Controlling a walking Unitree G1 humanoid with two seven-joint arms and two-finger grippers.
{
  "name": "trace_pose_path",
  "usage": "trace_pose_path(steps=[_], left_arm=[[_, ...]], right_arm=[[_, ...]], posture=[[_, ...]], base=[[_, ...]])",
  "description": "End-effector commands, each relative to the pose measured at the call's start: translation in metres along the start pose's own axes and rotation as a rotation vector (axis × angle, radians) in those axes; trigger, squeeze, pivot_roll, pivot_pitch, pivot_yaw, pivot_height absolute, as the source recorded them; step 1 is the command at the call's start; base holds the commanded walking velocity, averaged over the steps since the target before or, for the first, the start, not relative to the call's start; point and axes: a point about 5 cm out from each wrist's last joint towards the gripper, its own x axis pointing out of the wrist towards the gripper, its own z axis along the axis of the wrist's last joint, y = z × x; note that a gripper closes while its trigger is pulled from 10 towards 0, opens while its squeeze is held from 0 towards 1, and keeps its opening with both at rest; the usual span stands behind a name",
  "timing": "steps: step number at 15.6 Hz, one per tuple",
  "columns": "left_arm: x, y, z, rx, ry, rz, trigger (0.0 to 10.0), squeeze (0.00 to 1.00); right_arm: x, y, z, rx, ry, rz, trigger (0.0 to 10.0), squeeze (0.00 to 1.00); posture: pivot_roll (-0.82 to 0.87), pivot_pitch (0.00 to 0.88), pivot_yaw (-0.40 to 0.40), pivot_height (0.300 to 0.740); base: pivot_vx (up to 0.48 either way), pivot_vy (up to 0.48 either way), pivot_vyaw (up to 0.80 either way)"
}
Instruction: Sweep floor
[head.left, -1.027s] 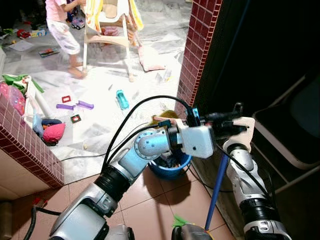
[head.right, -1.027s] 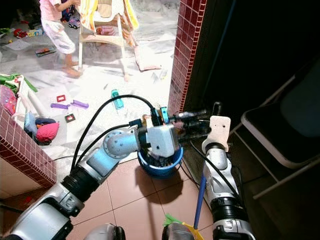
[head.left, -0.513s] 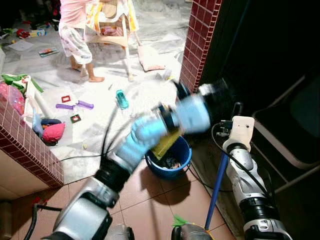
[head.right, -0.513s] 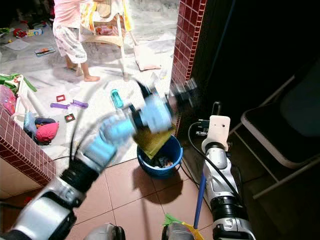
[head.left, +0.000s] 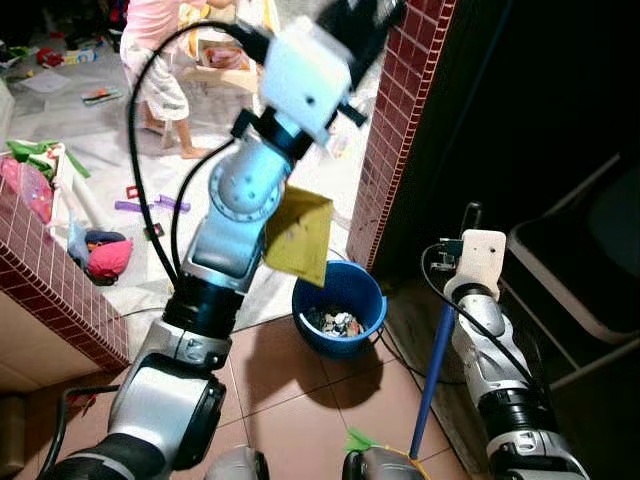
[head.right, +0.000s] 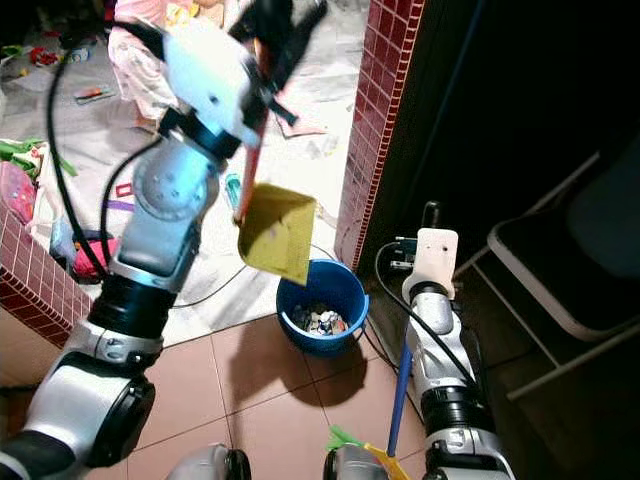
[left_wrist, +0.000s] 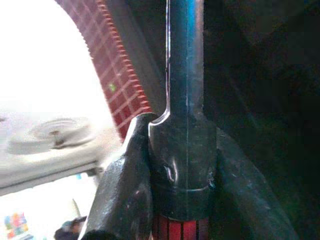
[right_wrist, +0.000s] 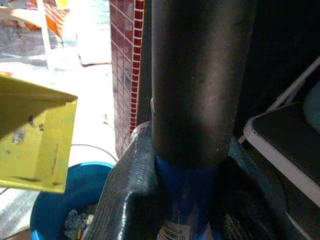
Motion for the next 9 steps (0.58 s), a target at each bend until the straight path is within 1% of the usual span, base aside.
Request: trace_pose_path(steps=[1,2,3,4,5,6,7,8,9], left_arm=[[0.009,0.014,0.023,0.092,-0.085,0.045,10.0,0.0],[-0.001,0.02,0.013,0.118,-0.024,0.084,10.0,0.0],[-0.009,0.021,0.004,0.132,0.025,0.096,10.0,0.0],[-0.021,0.021,-0.006,0.146,0.082,0.107,10.0,0.0],[-0.036,0.022,-0.017,0.158,0.147,0.118,10.0,0.0],[-0.056,0.024,-0.03,0.166,0.22,0.141,10.0,0.0],[-0.063,0.024,-0.036,0.173,0.256,0.14,10.0,0.0],[-0.08,0.024,-0.049,0.158,0.344,0.162,10.0,0.0],[-0.095,0.022,-0.062,0.116,0.442,0.205,10.0,0.0]], right_arm=[[0.004,-0.002,0.017,-0.017,-0.082,0.003,10.0,0.0],[0.004,-0.004,0.014,-0.014,-0.074,0.0,10.0,0.0],[0.003,-0.004,0.014,-0.014,-0.072,0.001,10.0,0.0],[0.003,-0.003,0.013,-0.014,-0.072,0.003,10.0,0.0],[0.002,-0.002,0.012,-0.012,-0.072,0.004,10.0,0.0],[0.002,-0.002,0.012,-0.004,-0.068,0.001,10.0,0.0],[0.002,-0.002,0.012,-0.001,-0.067,0.0,10.0,0.0],[0.002,-0.001,0.012,0.002,-0.068,0.003,10.0,0.0],[0.002,0.0,0.013,0.007,-0.072,0.012,10.0,0.0]], posture=[[-0.11,0.011,-0.048,0.74],[-0.1,0.009,-0.047,0.74],[-0.1,0.007,-0.043,0.74],[-0.1,0.006,-0.035,0.74],[-0.1,0.008,-0.031,0.74],[-0.1,0.01,-0.029,0.74],[-0.1,0.019,-0.027,0.74],[-0.1,0.038,-0.025,0.74],[-0.09,0.033,-0.027,0.74]], base=[[0.0,0.0,0.0],[0.0,0.0,0.0],[0.0,0.0,0.0],[0.0,0.0,0.0],[0.0,0.0,0.0],[0.0,0.0,0.0],[0.0,0.0,0.0],[0.0,0.0,0.0],[0.0,0.0,0.0]])
